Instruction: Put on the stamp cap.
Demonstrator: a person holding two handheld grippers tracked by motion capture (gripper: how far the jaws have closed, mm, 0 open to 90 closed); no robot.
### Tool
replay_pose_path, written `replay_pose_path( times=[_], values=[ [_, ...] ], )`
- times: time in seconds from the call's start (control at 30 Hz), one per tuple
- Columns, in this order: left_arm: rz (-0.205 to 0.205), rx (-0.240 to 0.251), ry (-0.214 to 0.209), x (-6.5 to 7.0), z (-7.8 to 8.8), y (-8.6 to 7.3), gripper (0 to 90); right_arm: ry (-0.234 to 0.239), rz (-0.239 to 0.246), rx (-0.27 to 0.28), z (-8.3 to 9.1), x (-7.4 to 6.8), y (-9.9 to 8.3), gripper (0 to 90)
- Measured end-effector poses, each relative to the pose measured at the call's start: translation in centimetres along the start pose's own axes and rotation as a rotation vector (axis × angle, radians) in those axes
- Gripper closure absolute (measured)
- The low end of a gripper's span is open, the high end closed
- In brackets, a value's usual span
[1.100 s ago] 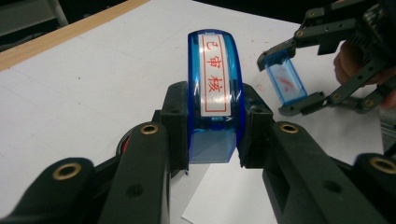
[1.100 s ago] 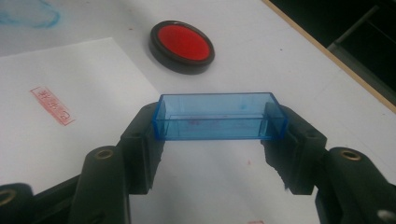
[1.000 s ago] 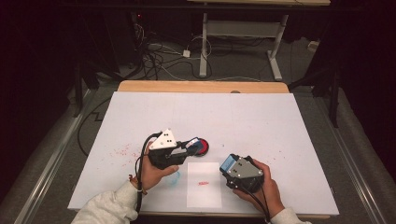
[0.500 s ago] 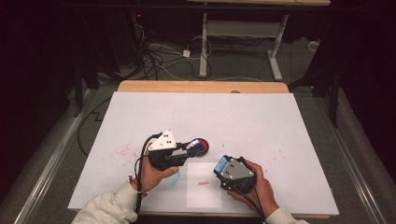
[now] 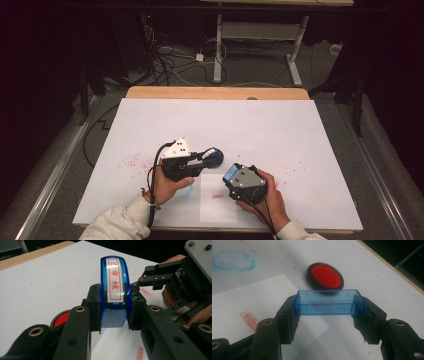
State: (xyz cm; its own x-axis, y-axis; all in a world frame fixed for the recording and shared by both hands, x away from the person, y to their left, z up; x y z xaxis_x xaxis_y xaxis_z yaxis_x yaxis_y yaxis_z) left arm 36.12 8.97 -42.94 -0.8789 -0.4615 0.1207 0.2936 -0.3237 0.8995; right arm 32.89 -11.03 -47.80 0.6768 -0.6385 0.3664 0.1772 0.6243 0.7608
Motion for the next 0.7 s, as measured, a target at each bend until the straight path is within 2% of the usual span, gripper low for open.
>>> replay_pose_path(
  times=[0.2, 0.33, 0.6, 0.7],
  values=[
    [0.021, 0.001, 0.000, 0.3, -0.8, 0.1, 67.7, 0.002, -0.069, -0.014, -0.7, 0.2, 0.1, 40.9],
    [0.025, -0.001, 0.008, 0.5, -1.2, 0.2, 67.7, 0.002, -0.086, -0.004, -0.9, 0.3, 0.5, 40.9],
    [0.043, -0.004, 0.009, 0.8, -2.1, 0.1, 67.6, 0.059, -0.141, 0.020, -1.4, 0.3, 1.1, 41.0],
    [0.055, -0.002, 0.005, 0.8, -2.3, 0.0, 67.7, 0.060, -0.155, 0.023, -1.4, 0.4, 1.3, 41.0]
  ],
)
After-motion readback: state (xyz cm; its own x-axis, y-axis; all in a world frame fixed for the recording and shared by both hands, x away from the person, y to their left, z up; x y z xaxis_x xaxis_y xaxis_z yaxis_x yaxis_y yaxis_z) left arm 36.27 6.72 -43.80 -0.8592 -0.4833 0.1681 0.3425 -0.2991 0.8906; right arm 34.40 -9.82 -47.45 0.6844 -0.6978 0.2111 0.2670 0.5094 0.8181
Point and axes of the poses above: each handheld gripper's, and its own axes: z roughly backward along the jaws, y roughly out of its top, x roughly to its right, the point moved 3 cm from there along -z, roughly forward along the jaws
